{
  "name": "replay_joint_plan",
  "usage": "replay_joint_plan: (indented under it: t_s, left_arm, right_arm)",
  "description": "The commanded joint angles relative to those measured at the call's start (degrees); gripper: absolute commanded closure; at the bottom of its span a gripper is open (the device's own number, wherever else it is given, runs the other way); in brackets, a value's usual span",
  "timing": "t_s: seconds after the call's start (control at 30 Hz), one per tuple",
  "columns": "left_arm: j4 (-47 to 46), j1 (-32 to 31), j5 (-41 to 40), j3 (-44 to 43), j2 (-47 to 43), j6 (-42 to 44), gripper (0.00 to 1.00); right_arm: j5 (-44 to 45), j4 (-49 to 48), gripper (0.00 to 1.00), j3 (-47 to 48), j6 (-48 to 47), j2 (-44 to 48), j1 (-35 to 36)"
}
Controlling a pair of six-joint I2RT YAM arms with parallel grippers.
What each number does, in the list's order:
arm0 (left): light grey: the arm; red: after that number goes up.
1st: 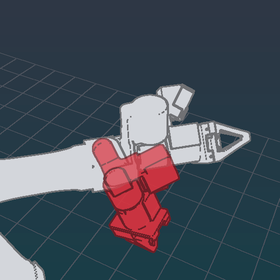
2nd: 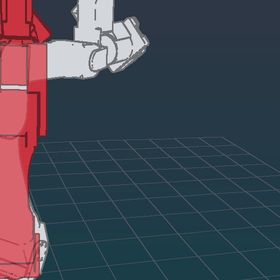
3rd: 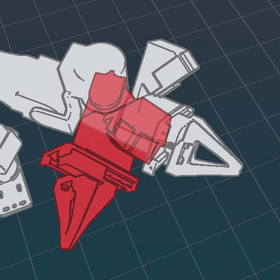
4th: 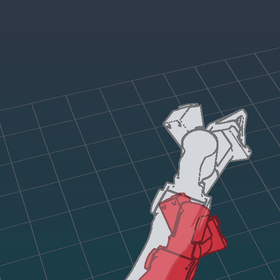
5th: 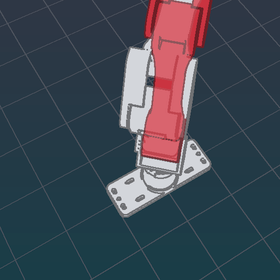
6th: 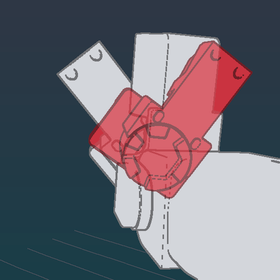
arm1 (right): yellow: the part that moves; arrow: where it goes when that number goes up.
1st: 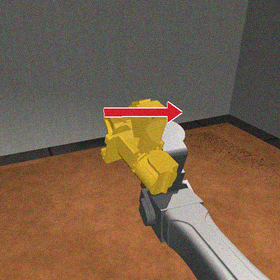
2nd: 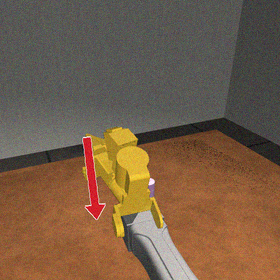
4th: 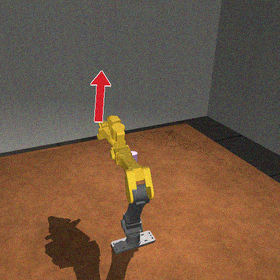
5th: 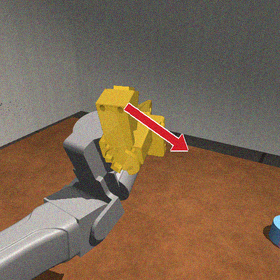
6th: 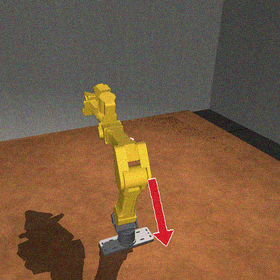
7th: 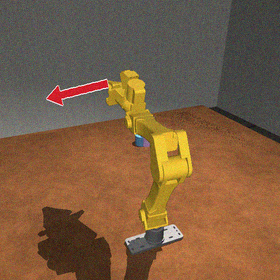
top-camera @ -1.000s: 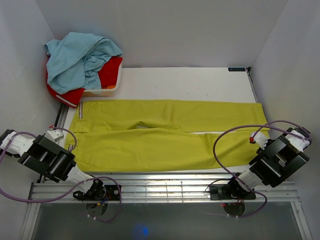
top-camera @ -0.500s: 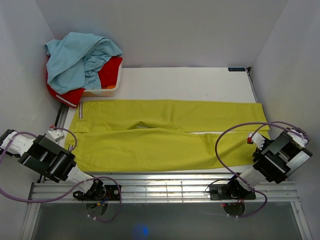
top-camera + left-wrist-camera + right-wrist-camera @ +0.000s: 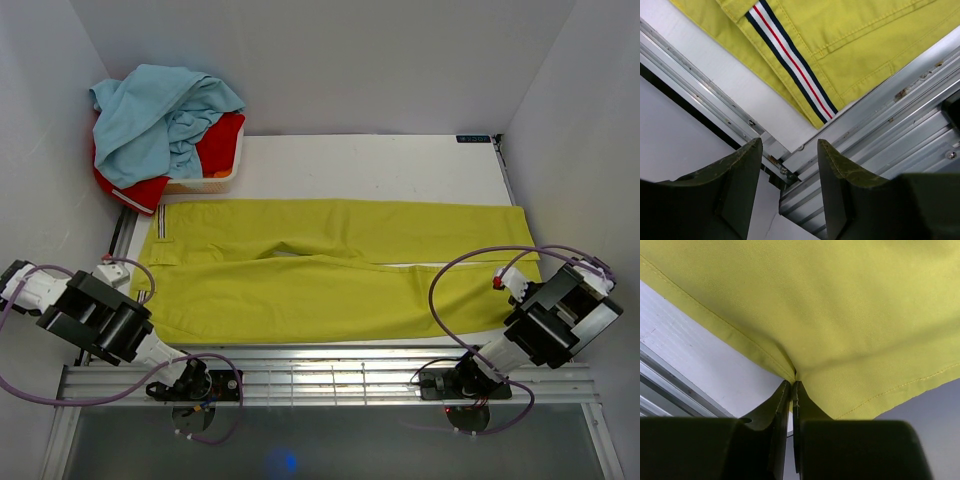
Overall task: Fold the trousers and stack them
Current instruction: Flatten the trousers out, then fold the trousers
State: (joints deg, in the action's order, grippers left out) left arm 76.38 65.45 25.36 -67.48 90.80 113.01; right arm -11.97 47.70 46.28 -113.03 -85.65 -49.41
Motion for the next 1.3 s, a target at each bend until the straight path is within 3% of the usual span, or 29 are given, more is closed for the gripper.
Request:
replay_joint_plan:
  t_s: [0.0, 0.17, 0.4, 0.7, 0.93, 1.13, 1.27]
  left_arm:
    - [1.58, 1.60, -2.42, -1.42, -0.11, 13.89, 0.41]
    - [0.62, 2.75, -5.66, -2.13, 1.31, 23.38, 0.41]
    - [-5.71, 3.19, -6.22, 8.94, -4.93, 39.73, 0.45]
    - [-7.73, 0.12, -2.51, 14.22, -6.17, 40.27, 0.51]
    - [-12.12, -1.03, -0.49, 18.52, -6.69, 40.18, 0.36]
    - [-20.73, -1.20, -0.93, 23.88, -6.17, 40.27, 0.33]
    - [-24.25, -1.20, -4.70, 26.78, -4.85, 40.18, 0.36]
  right_arm:
    - [-1.92, 2.74, 0.92, 2.05, -45.26, -0.84, 0.01]
    - [-2.45, 6.52, 0.92, 3.90, -45.61, 1.53, -0.07]
    - [-0.43, 5.47, 0.92, 1.44, -45.52, 2.85, -0.07]
    - [1.42, 4.15, 0.92, 0.04, -43.85, 3.12, -0.07]
    - [1.95, 3.98, 0.92, 0.04, -43.33, 3.12, 0.01]
    - [2.21, 3.54, 0.92, -0.58, -43.24, 3.12, 0.10]
    - [2.21, 3.28, 0.92, -0.76, -43.24, 3.12, 0.19]
